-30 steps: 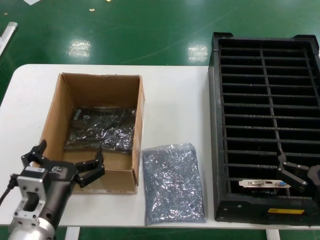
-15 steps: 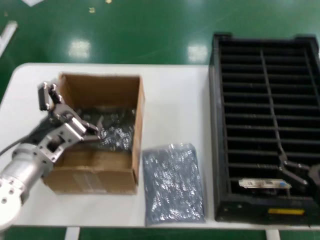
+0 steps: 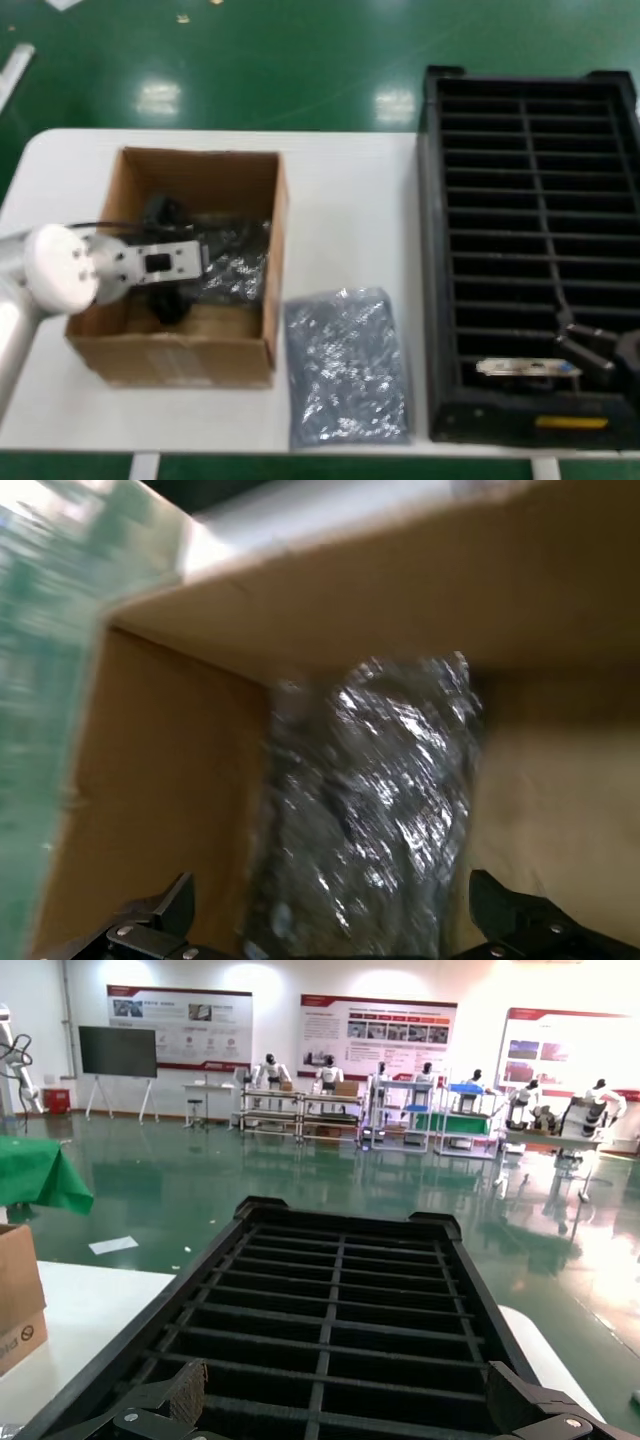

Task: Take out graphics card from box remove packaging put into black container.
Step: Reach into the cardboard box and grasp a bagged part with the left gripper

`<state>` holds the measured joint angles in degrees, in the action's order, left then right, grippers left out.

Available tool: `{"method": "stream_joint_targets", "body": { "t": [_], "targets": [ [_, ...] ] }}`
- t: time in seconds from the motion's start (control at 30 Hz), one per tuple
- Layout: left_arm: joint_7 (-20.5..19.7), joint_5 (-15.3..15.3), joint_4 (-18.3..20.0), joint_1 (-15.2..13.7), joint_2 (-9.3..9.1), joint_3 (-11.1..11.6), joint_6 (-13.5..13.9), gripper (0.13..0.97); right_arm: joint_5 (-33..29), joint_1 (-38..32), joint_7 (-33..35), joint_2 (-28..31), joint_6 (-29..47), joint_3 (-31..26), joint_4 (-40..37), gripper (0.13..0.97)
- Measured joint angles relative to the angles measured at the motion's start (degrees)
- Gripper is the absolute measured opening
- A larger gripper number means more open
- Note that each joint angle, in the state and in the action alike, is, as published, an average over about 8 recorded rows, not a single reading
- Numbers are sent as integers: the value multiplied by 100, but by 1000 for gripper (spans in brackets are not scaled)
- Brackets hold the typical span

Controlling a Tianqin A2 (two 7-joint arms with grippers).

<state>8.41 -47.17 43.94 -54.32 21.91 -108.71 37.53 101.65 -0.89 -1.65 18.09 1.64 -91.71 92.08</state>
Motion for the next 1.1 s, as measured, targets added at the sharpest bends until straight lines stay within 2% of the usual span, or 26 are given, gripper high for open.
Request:
{"method": "stream_joint_targets", "body": {
  "t": [0.1,0.2,0.3,0.4,0.53,0.73,0.8,0.93,1.1],
  "targets": [
    [34,240,-741,-428,-115,-318,-29,966,0,0,0,0,0,0,0,966],
    [261,230,-1514,-799,-270,-521,-193,966,0,0,0,0,0,0,0,966],
    [686,39,-2318,-1133,-448,-607,-449,966,0,0,0,0,0,0,0,966],
    [1221,-253,-3063,-1418,-616,-590,-729,966,0,0,0,0,0,0,0,966],
    [1864,-637,-3779,-1684,-775,-517,-1056,966,0,0,0,0,0,0,0,966],
    [2397,-1050,-4196,-1822,-869,-478,-1331,874,0,0,0,0,0,0,0,966],
    [2502,-1157,-4249,-1837,-886,-483,-1391,844,0,0,0,0,0,0,0,966],
    [2646,-1331,-4305,-1853,-915,-521,-1489,844,0,0,0,0,0,0,0,966],
    [2749,-1499,-4332,-1857,-946,-600,-1572,743,0,0,0,0,0,0,0,966]
  ]
}}
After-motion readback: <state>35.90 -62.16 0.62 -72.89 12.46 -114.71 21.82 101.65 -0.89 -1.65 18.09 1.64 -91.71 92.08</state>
